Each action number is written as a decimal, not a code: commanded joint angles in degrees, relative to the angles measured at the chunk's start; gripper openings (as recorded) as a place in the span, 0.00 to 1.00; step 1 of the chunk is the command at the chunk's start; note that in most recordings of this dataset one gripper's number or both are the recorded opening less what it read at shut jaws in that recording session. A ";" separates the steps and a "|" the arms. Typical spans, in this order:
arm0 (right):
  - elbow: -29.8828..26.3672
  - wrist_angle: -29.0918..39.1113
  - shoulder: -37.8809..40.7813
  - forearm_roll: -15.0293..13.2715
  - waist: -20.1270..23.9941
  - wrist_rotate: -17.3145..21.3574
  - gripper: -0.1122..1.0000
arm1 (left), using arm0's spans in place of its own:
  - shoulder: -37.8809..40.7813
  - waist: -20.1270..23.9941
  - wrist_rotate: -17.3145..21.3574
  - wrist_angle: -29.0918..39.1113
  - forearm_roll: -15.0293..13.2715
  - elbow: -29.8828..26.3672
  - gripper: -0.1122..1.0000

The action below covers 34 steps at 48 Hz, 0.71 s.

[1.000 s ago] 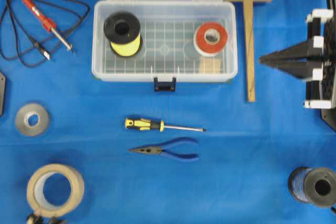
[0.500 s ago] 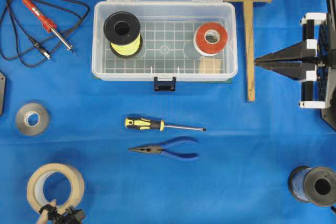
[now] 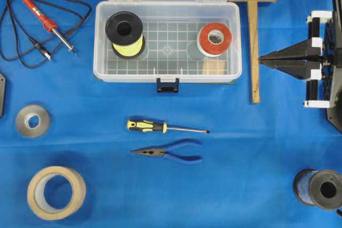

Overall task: Close the tool box with the left arm.
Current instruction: 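Push the clear lid forward and down with the left gripper, then press the lid down onto the box base with the left gripper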

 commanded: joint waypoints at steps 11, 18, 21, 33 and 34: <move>-0.62 -0.18 0.18 0.00 -0.53 0.00 0.10 | -5.98 -9.23 -0.70 8.26 -0.62 1.23 0.94; -0.62 -0.18 0.35 0.09 -0.53 -0.26 0.10 | -8.00 -12.83 -0.79 10.11 -0.62 2.29 0.94; -0.70 -0.18 0.35 0.00 -0.53 -0.26 0.10 | -8.79 -14.41 -1.05 10.72 -0.70 3.16 0.94; -0.62 -0.09 0.35 0.00 -0.53 -0.26 0.10 | -11.16 -18.46 -8.44 12.57 -0.62 5.98 0.94; -0.62 -0.09 0.35 0.00 -0.53 -0.26 0.10 | -11.51 -19.16 -9.14 12.74 -0.62 6.50 0.94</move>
